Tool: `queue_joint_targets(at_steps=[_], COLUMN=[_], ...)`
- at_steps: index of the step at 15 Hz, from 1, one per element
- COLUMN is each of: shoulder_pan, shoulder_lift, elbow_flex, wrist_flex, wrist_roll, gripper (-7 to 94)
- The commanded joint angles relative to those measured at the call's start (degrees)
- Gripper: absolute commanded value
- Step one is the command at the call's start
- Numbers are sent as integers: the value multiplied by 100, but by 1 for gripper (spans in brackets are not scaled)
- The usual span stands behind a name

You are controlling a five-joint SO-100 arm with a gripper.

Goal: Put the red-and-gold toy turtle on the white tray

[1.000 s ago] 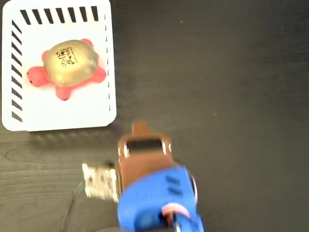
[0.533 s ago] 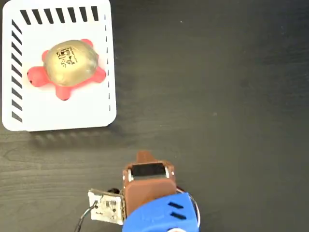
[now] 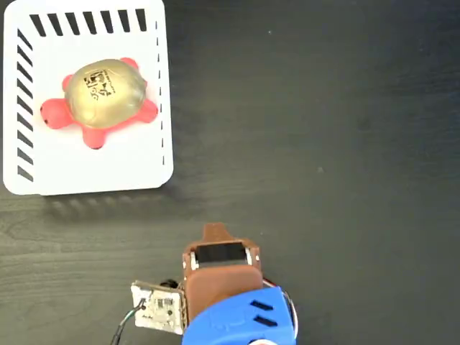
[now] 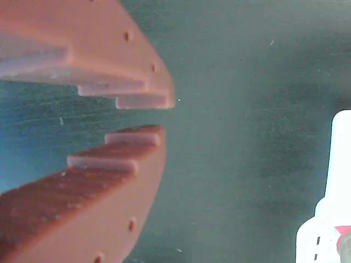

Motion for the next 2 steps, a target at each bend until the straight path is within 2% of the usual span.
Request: queue_joint_targets(at_steps=[1,2], shoulder_pan=[18,18], shoulder_lift=[0,0], elbow_flex=[-53,-53], wrist_flex=[62,62], wrist_roll=[26,26], gripper=[0,0])
